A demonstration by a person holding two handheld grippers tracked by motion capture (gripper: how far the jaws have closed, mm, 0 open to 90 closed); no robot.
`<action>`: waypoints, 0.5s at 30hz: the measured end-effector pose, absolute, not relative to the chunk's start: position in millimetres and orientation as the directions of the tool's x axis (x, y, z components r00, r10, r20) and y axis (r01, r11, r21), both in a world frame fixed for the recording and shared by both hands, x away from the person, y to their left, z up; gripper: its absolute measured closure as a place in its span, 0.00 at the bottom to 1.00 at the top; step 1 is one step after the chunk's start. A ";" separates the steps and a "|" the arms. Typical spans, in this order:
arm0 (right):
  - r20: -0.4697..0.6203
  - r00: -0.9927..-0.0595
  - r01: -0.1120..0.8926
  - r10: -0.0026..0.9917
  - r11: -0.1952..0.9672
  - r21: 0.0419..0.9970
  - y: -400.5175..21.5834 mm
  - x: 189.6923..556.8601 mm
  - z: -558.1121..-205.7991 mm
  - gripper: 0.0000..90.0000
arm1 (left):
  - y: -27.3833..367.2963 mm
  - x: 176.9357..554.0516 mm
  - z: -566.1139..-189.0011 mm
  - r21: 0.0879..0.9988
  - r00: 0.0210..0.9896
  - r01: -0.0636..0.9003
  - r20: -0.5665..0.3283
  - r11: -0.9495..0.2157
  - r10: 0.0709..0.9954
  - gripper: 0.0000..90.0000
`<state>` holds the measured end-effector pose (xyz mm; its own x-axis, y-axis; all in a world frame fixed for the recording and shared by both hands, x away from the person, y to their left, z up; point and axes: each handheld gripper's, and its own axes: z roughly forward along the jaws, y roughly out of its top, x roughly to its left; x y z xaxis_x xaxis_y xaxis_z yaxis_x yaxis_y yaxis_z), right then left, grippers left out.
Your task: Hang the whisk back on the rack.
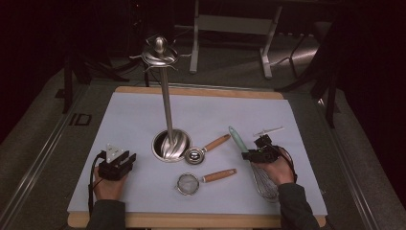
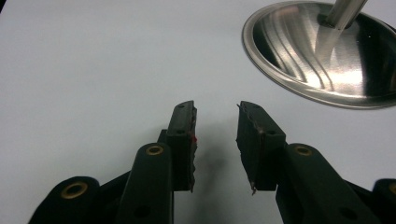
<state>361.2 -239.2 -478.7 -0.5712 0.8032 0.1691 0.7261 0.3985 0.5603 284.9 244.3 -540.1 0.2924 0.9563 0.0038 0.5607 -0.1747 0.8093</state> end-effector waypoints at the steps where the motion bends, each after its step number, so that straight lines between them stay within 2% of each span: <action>1: 0.176 -0.573 0.725 0.801 0.395 0.565 -238.8 361.0 -477.8 0.77 | 244.4 284.9 -540.1 0.809 0.293 0.561 0.004 -0.175 0.956 0.75; 15: 0.146 -0.638 0.638 0.756 0.412 0.651 -229.9 353.6 -461.1 0.77 | 244.2 284.7 -540.0 0.810 0.294 0.559 0.005 -0.176 0.956 0.75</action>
